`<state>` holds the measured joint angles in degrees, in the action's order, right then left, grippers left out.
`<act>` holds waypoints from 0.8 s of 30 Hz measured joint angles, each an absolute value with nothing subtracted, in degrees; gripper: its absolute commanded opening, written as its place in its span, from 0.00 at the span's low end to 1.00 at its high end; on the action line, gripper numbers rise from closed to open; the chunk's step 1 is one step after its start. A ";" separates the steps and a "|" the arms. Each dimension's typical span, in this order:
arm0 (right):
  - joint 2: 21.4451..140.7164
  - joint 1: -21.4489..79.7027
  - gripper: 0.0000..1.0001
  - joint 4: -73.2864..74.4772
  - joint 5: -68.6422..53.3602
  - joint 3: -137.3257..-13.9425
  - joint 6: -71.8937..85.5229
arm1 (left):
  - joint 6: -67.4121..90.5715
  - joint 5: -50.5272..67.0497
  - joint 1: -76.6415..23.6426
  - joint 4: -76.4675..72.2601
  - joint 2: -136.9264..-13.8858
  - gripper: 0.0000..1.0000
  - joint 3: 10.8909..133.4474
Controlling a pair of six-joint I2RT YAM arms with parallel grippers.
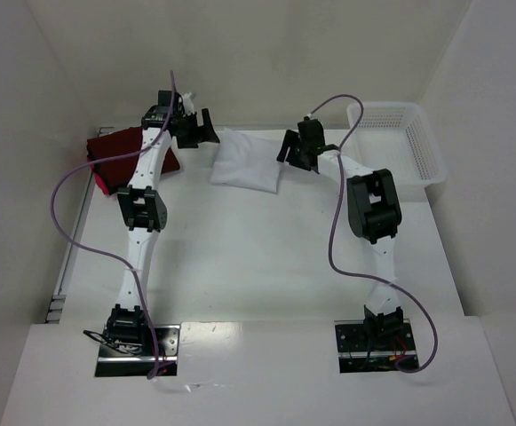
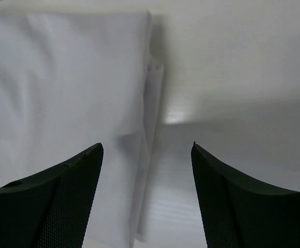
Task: Fold and stack the t-shirts
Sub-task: Fold the long partially folded tshirt into a neat square
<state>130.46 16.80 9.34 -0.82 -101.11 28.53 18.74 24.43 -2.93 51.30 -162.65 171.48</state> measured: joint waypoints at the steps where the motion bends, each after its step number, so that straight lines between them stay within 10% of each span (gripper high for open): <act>1: 129.18 16.80 0.75 9.02 -1.21 -98.73 28.86 | 18.09 23.62 -3.07 52.24 -162.40 1.00 170.84; 24: 126.08 17.47 0.68 4.85 -7.83 -91.10 32.55 | 13.30 19.33 -6.52 58.81 -158.52 1.00 160.73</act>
<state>126.08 17.47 4.85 -7.83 -91.10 32.55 13.30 19.33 -6.52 58.81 -158.52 160.73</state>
